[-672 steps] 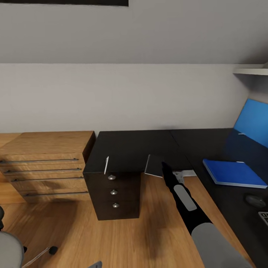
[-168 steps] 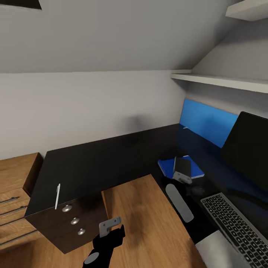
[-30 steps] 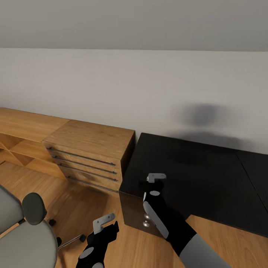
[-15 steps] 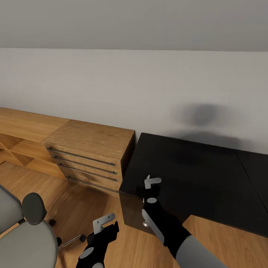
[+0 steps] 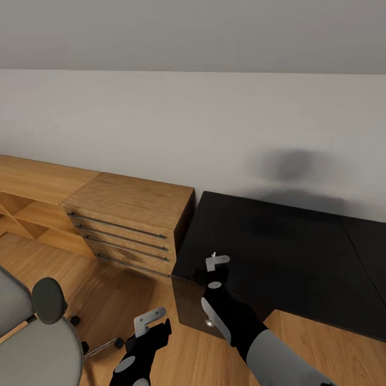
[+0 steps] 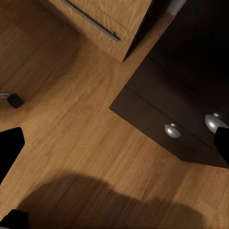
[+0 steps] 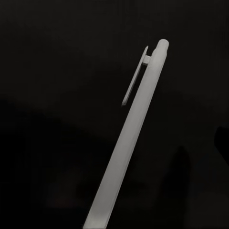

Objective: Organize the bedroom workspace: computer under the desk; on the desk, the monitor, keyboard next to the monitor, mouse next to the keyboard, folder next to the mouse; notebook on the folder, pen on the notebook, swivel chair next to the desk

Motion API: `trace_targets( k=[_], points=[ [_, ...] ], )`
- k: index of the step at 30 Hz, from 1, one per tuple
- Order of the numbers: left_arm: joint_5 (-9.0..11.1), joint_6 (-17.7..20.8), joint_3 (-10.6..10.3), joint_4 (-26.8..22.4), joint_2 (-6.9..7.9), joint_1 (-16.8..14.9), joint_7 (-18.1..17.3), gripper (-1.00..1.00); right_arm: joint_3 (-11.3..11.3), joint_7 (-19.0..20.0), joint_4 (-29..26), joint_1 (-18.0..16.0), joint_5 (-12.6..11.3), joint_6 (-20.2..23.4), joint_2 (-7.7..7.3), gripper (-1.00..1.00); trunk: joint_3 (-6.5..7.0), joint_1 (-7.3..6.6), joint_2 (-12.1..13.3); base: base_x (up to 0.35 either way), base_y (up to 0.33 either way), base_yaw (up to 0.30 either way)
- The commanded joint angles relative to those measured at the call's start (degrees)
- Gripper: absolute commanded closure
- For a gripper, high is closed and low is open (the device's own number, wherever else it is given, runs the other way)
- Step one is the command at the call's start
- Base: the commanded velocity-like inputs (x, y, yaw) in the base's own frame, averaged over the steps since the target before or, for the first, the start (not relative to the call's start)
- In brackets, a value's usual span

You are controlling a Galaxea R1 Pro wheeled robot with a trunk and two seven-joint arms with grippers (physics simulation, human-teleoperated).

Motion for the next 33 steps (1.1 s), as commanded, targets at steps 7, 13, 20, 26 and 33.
trace_targets(
  k=[7,13,20,26,33],
  points=[
    [0.2,0.2,-0.1,-0.1,0.05,-0.1,0.4,-1.0,0.0,-0.6,3.6,-0.2,-0.5,0.6,0.0,-1.0,-0.06,0.01,0.0,0.0,0.0,0.0],
    [0.2,0.2,-0.1,-0.1,0.05,-0.1,0.4,-1.0,0.0,-0.6,3.6,-0.2,-1.2,0.6,0.0,-1.0,-0.06,0.01,0.0,0.0,0.0,0.0],
    [0.2,0.2,-0.1,-0.1,0.05,-0.1,0.4,-1.0,0.0,-0.6,3.6,-0.2,-2.3,0.7,0.0,-1.0,-0.06,0.01,0.0,0.0,0.0,0.0],
    [0.2,0.2,-0.1,-0.1,0.05,-0.1,0.4,-1.0,-0.1,-0.8,3.6,-0.2,-2.7,0.7,0.0,-1.0,-0.06,0.01,0.0,0.0,0.0,0.0],
    [0.3,0.2,-0.1,-0.1,0.05,-0.1,0.4,-1.0,-0.9,-0.9,3.6,-0.2,-3.2,1.1,0.0,-1.0,-0.06,0.01,0.0,0.0,0.0,0.0]
  ],
)
